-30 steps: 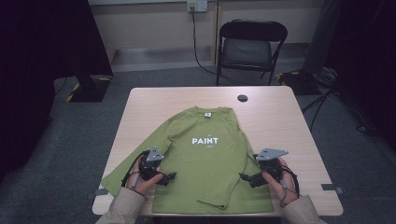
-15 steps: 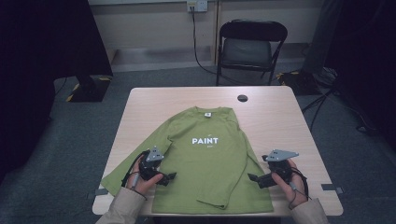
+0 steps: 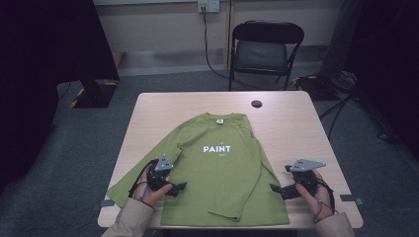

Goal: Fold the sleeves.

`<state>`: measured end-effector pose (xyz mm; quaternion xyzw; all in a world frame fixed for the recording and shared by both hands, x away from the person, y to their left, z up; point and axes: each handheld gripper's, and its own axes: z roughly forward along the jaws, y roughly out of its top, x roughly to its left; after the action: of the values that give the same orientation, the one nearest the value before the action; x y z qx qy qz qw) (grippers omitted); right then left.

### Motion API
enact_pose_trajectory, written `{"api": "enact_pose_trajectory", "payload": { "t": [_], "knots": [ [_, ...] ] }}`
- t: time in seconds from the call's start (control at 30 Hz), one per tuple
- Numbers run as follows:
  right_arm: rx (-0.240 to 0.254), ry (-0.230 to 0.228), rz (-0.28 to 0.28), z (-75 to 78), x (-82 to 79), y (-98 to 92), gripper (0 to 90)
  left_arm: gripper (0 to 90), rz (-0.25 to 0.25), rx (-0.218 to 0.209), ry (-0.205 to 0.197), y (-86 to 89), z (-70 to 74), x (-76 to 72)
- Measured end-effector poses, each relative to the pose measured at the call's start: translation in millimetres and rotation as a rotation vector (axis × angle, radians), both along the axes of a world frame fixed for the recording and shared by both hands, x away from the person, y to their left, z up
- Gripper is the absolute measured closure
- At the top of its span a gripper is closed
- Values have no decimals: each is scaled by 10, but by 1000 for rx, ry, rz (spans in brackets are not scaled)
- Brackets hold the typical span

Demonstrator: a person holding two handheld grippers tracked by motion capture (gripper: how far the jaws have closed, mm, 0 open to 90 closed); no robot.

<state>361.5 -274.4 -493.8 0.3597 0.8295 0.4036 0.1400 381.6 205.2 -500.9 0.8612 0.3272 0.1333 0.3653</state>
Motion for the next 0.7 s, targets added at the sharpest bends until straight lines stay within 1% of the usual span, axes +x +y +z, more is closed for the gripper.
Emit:
{"api": "enact_pose_trajectory", "payload": {
  "t": [0.57, 0.7],
  "knots": [
    [-18, 18, -31, -30, -45, -223, 9, 0, 0, 0, 0, 0, 0, 0],
    [-34, 23, -31, -34, -58, -257, 10, 0, 0, 0, 0, 0, 0, 0]
  ]
}}
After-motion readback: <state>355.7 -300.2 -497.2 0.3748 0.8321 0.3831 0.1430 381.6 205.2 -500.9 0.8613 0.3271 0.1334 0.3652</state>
